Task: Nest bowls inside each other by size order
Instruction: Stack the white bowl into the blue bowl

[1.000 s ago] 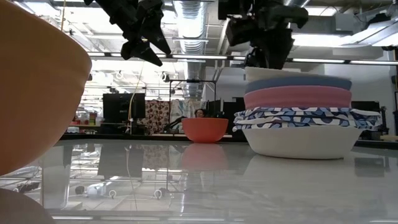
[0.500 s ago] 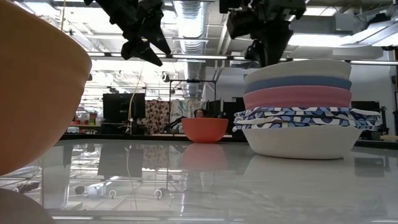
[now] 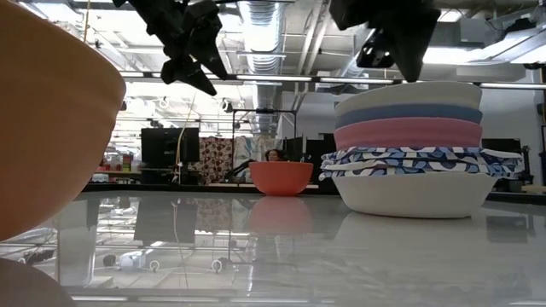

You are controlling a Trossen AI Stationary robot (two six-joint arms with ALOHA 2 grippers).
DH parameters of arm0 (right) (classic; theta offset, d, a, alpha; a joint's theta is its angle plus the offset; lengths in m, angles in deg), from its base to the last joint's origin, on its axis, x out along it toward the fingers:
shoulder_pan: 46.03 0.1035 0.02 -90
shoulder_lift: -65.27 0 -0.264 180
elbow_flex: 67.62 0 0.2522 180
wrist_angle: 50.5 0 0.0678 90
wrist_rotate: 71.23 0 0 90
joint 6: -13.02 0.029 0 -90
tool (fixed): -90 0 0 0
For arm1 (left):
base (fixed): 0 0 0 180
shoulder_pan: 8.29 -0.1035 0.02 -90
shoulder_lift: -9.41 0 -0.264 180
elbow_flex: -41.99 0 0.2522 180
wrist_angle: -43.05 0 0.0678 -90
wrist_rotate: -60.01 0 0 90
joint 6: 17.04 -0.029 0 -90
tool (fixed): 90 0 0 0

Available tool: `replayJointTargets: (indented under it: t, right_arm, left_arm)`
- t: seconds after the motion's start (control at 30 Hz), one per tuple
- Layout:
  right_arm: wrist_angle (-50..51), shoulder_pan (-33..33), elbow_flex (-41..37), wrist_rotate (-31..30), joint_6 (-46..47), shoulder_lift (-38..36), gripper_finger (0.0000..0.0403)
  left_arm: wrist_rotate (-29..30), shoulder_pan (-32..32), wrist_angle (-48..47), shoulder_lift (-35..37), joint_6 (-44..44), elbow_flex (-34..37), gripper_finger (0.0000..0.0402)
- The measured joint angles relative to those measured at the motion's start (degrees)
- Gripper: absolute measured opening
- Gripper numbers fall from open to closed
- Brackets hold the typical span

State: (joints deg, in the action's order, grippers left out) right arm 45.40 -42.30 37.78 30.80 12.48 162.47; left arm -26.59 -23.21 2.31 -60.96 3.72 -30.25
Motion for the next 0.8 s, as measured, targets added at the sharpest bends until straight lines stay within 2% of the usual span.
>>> replayJointTargets:
  t: [0.13, 0.3, 0.5, 0.67, 0.8]
  right_arm:
    - [-0.4, 2.9, 0.0, -2.9, 5.7, -1.3, 0.0006]
    - [-1.2, 6.4, -2.2, -6.9, 15.4, -6.7, 0.0005]
    - [-2.8, 9.2, -9.9, -10.5, 26.7, -13.7, 0.0003]
    - [-8.4, 10.4, -16.7, -10.5, 30.5, -16.6, 0.0003]
    - [-10.3, 10.9, -18.9, -10.5, 30.9, -16.6, 0.0003]
  left_arm:
    - [0.0, 0.0, -0.1, 0.0, 0.0, 0.0, 0.0251]
    - [-0.1, 0.0, -0.1, 0.0, -0.6, 0.0, 0.0251]
    - [0.0, 0.0, 0.1, 0.0, -1.6, 0.0, 0.0251]
    - [0.0, 0.0, 0.5, 0.0, -1.6, 0.0, 0.0251]
    - [0.0, 0.0, 0.5, 0.0, -1.2, 0.0, 0.0251]
